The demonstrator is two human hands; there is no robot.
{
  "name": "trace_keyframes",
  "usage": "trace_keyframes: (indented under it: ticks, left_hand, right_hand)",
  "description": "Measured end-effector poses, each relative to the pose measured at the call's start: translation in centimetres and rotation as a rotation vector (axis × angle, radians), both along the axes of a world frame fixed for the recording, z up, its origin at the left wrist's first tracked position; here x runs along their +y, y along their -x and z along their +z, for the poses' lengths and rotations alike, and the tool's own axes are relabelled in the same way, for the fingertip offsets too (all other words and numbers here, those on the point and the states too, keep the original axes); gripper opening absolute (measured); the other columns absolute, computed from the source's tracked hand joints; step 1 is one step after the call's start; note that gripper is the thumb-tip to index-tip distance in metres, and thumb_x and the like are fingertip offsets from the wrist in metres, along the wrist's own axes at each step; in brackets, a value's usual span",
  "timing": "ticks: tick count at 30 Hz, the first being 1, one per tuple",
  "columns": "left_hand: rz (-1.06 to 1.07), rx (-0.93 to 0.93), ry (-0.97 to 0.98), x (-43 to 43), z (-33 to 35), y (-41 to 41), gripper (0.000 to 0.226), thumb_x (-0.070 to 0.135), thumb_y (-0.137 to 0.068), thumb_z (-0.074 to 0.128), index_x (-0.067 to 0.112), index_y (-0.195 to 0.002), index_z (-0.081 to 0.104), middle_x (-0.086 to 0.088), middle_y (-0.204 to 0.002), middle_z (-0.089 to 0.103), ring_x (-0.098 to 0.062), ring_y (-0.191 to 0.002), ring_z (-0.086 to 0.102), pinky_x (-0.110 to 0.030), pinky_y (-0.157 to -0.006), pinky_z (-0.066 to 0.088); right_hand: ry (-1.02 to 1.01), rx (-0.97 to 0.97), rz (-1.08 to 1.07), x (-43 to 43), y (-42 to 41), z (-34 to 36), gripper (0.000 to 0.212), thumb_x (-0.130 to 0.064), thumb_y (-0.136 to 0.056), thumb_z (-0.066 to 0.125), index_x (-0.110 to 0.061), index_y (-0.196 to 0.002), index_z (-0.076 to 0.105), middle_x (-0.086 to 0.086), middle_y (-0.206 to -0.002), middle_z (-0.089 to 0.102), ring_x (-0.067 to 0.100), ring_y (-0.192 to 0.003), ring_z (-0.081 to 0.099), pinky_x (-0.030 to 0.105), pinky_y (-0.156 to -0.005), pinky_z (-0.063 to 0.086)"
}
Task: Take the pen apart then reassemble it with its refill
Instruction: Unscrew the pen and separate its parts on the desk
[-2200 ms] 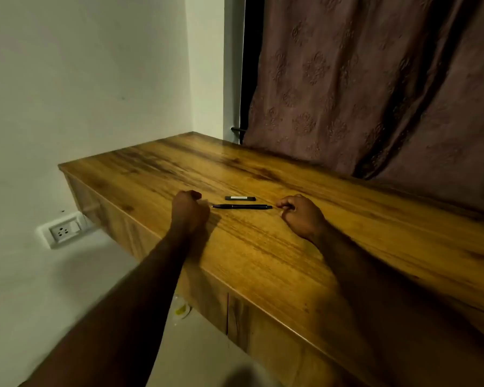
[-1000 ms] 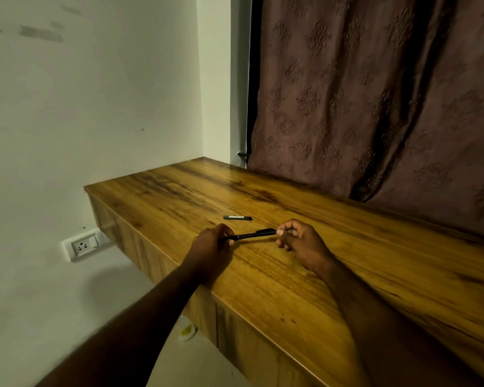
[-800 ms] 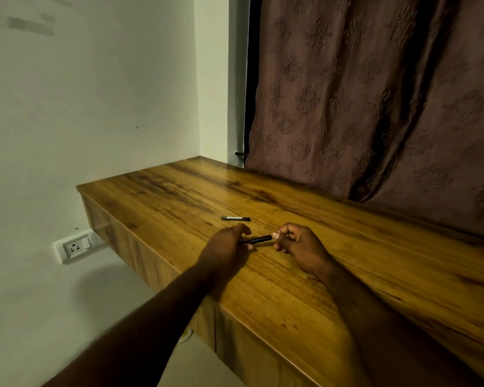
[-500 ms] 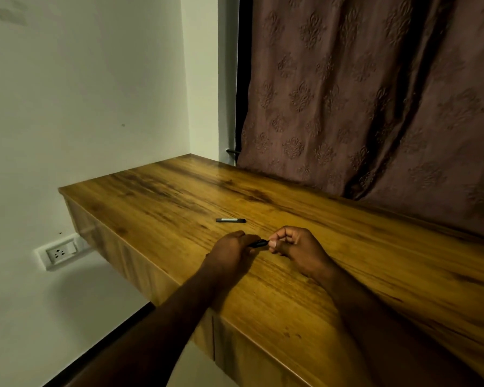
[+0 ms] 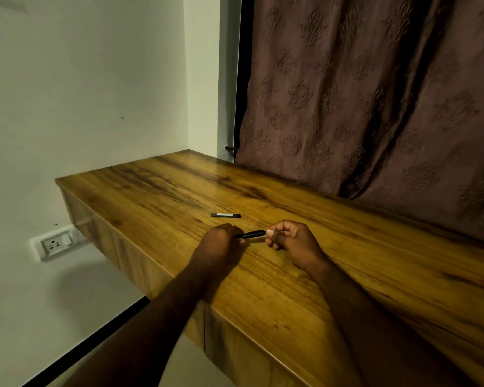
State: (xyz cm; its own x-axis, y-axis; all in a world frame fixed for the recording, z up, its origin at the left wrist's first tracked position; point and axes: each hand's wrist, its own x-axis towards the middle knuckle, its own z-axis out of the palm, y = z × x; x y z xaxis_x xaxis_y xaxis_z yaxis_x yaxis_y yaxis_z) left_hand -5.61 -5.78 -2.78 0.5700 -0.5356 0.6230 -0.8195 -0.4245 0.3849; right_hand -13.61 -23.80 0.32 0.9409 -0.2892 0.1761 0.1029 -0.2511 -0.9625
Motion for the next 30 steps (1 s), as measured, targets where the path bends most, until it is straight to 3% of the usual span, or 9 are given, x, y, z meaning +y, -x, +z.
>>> trace_keyframes:
  ticks: [3, 7, 14, 20, 26, 30]
  left_hand:
    - [0.019, -0.012, 0.029, 0.12, 0.11, 0.18, 0.024, 0.036, -0.093, 0.053, 0.021, -0.082, 0.069, 0.009, -0.072, 0.056, -0.007, -0.060, 0.050, -0.021, -0.052, 0.035]
    - [-0.016, -0.021, 0.036, 0.06, 0.34, 0.15, 0.022, 0.032, -0.092, 0.056, 0.020, -0.078, 0.069, 0.002, -0.069, 0.062, -0.011, -0.059, 0.054, -0.030, -0.051, 0.044]
    - [0.016, -0.040, 0.022, 0.00, 0.57, 0.83, 0.013, 0.033, -0.090, 0.062, 0.024, -0.083, 0.069, 0.006, -0.072, 0.061, -0.005, -0.059, 0.052, -0.026, -0.054, 0.042]
    - [-0.019, -0.020, 0.023, 0.07, 0.61, 0.60, 0.018, 0.033, -0.092, 0.058, 0.022, -0.083, 0.070, 0.003, -0.073, 0.064, -0.009, -0.061, 0.056, -0.031, -0.054, 0.044]
    - [-0.002, -0.027, 0.018, 0.02, 0.76, 0.96, 0.014, 0.032, -0.090, 0.062, 0.021, -0.086, 0.069, 0.007, -0.075, 0.060, -0.005, -0.063, 0.053, -0.017, -0.056, 0.038]
    - [0.009, -0.011, 0.023, -0.04, 0.90, 0.79, 0.037, 0.044, -0.086, 0.046, 0.016, -0.090, 0.070, -0.003, -0.081, 0.066, -0.018, -0.073, 0.061, -0.030, -0.065, 0.047]
  right_hand:
    - [-0.012, -0.012, -0.015, -0.19, 0.14, 0.11, 0.009, 0.000, -0.089, 0.061, 0.005, -0.095, 0.064, 0.010, -0.071, 0.065, -0.002, -0.049, 0.056, 0.013, -0.054, 0.046]
    - [-0.024, -0.019, -0.004, -0.44, 0.28, 0.12, 0.011, 0.001, -0.088, 0.061, 0.007, -0.097, 0.064, 0.010, -0.073, 0.066, -0.001, -0.052, 0.057, 0.016, -0.056, 0.047]
    - [-0.111, 0.021, -0.003, -0.94, 0.19, 0.23, 0.005, -0.003, -0.088, 0.062, -0.002, -0.090, 0.067, 0.007, -0.071, 0.069, 0.009, -0.055, 0.054, 0.019, -0.051, 0.040]
    - [-0.090, -0.035, -0.021, -0.76, 0.10, -0.05, 0.006, -0.002, -0.088, 0.062, -0.005, -0.086, 0.066, 0.007, -0.070, 0.069, 0.007, -0.053, 0.055, 0.017, -0.050, 0.043]
    - [-0.113, -0.013, -0.034, -0.74, -0.04, -0.03, 0.007, -0.002, -0.089, 0.061, -0.005, -0.086, 0.066, 0.006, -0.069, 0.069, 0.011, -0.055, 0.053, 0.021, -0.051, 0.041]
    - [-0.133, 0.020, 0.035, -0.71, -0.02, 0.44, 0.006, -0.006, -0.091, 0.060, -0.004, -0.091, 0.066, 0.008, -0.072, 0.069, 0.010, -0.056, 0.054, 0.021, -0.051, 0.041]
